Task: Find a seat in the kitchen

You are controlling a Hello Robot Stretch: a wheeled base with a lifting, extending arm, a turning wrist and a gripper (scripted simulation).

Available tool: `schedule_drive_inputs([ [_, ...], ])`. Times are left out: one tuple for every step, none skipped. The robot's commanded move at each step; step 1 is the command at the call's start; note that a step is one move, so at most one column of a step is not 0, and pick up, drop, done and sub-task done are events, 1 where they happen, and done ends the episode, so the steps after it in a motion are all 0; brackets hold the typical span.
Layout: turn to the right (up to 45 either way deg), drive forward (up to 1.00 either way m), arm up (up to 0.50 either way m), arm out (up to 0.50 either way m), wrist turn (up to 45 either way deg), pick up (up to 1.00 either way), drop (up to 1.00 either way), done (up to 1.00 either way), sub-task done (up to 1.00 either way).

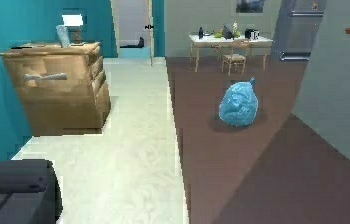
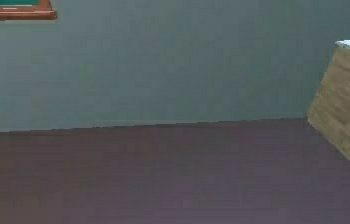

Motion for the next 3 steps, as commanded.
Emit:
schedule_drive_inputs([
  [0.0, 1.0, 0.0, 0.0, 0.0, 0.0, 0.0, 0.0, 0.0],
  [0.0, 1.0, 0.0, 0.0, 0.0, 0.0, 0.0, 0.0, 0.0],
  [0.0, 0.9, 0.0, 0.0, 0.0, 0.0, 0.0, 0.0, 0.0],
])
